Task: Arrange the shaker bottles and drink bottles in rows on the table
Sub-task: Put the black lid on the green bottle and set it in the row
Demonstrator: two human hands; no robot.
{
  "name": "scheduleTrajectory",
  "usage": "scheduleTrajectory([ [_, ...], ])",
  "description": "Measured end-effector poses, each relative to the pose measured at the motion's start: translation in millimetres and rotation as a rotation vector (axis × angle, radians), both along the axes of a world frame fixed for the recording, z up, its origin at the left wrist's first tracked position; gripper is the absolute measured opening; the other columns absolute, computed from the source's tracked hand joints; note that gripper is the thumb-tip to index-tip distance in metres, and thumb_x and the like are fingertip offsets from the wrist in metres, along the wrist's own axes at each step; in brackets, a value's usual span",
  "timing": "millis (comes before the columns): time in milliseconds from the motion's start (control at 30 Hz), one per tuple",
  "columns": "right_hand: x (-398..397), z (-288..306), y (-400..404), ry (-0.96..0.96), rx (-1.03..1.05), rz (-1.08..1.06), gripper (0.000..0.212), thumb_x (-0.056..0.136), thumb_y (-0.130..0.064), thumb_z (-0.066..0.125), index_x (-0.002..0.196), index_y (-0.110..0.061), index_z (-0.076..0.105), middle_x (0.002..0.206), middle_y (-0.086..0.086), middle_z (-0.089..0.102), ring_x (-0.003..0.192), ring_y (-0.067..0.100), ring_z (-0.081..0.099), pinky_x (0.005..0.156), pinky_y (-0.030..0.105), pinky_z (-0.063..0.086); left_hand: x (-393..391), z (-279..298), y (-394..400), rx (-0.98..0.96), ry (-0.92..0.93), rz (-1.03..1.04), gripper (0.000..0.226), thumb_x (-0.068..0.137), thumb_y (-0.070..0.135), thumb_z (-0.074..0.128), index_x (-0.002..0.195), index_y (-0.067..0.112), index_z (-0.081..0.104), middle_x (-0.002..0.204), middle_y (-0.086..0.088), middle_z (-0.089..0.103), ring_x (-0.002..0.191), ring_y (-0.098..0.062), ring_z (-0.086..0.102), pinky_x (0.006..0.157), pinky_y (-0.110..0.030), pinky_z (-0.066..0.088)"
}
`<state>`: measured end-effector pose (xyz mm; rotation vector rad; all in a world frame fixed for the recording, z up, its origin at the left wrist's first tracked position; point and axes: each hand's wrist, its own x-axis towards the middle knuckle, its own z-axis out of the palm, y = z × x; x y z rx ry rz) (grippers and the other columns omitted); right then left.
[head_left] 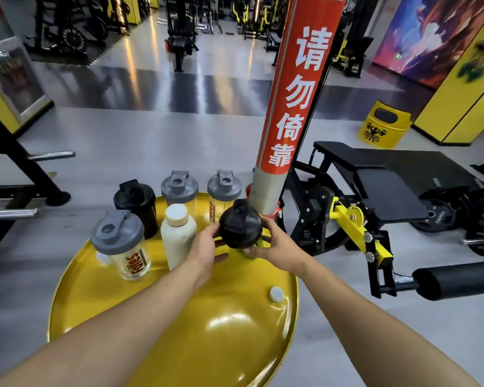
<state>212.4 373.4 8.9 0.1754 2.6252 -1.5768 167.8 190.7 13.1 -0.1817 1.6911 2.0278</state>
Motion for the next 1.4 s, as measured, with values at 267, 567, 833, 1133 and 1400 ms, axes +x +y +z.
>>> scheduleTrajectory([
  [267,0,-5,-6,0.032,-0.104,-0.046,0.064,0.087,-0.026,0.077,0.139,-0.040,0.042,0.129,-0.027,0.055,0.122,-0.011,0.049,0.098,0.010,0.039,2,-7,4,-0.006,0.052,-0.019,0.036,0.102,0.021,0.040,0.133,0.036,0.052,0.139,0.001,0.056,0.129,-0.023,0.049,0.110,-0.053,0.043],
  [567,-7,-15,-13,-0.012,-0.174,-0.075,0.085,0.071,-0.023,0.089,0.142,-0.036,0.042,0.135,-0.013,0.058,0.129,0.005,0.049,0.106,0.025,0.041,5,-27,9,-0.297,0.121,0.051,0.026,0.082,0.041,0.052,0.108,0.038,0.057,0.118,0.004,0.064,0.111,-0.024,0.061,0.096,-0.052,0.053],
  [833,14,-20,-14,-0.014,-0.221,-0.242,0.057,0.087,0.001,0.064,0.132,-0.030,0.047,0.127,-0.009,0.061,0.115,0.008,0.057,0.088,0.029,0.052,9,-29,12,-0.164,0.087,0.092,0.025,0.093,0.026,0.045,0.099,0.043,0.063,0.126,0.005,0.065,0.122,-0.025,0.057,0.108,-0.051,0.045],
  [1133,11,-14,-18,-0.056,-0.230,-0.153,0.073,0.081,0.004,0.063,0.133,-0.044,0.044,0.133,-0.017,0.057,0.124,0.011,0.053,0.101,0.038,0.051,35,-25,12,-0.194,0.136,0.073,0.035,0.102,0.019,0.045,0.136,0.024,0.051,0.132,0.005,0.056,0.117,-0.016,0.051,0.094,-0.033,0.042],
  [1400,23,-21,-34,-0.039,-0.278,-0.157,0.070,0.091,0.003,0.063,0.146,-0.030,0.037,0.135,-0.015,0.052,0.130,0.013,0.048,0.086,0.016,0.051,27,-27,4,-0.082,0.136,0.062,0.038,0.105,0.018,0.041,0.140,0.026,0.052,0.132,0.006,0.057,0.122,-0.016,0.051,0.103,-0.035,0.044],
])
